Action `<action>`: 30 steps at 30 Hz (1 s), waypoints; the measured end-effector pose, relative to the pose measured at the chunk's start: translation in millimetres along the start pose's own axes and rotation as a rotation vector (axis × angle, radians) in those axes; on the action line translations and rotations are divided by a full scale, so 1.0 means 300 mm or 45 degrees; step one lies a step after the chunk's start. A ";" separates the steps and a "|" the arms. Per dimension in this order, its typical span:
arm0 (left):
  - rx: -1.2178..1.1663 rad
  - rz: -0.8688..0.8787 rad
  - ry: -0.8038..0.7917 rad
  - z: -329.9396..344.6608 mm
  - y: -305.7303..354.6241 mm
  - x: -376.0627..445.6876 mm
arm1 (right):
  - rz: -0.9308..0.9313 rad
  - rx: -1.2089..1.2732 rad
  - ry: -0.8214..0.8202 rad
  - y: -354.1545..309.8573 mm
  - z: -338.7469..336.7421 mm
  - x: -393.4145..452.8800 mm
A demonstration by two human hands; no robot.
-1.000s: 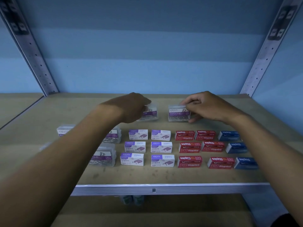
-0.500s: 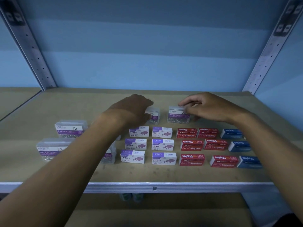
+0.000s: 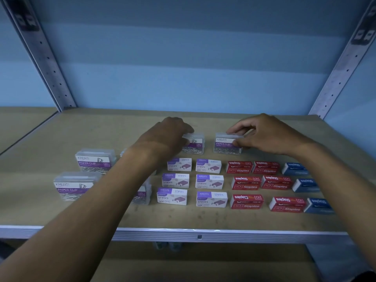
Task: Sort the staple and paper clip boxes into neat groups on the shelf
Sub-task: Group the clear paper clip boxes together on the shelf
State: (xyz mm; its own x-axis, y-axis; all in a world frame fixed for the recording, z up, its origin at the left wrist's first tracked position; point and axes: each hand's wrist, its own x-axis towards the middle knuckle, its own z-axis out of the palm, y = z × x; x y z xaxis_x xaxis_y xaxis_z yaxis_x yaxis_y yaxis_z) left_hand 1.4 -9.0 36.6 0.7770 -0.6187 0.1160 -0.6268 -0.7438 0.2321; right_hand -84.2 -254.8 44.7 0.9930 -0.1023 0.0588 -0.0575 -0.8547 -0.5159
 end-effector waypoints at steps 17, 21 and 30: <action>-0.073 -0.158 0.149 -0.147 -0.309 -0.097 | -0.166 0.071 0.108 -0.260 0.130 0.086; -0.067 -0.222 0.173 -0.174 -0.372 -0.135 | -0.201 0.101 0.117 -0.321 0.177 0.106; -0.081 -0.298 0.137 -0.180 -0.440 -0.181 | -0.264 0.126 0.074 -0.409 0.278 0.140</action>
State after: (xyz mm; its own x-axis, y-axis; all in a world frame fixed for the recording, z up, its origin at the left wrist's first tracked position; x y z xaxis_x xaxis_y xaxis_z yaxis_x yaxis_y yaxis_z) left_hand 44.9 136.4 51.8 0.9042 -0.3988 0.1530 -0.4271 -0.8438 0.3249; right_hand -26.8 -111.8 39.1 0.9747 0.0386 0.2201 0.1605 -0.8066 -0.5689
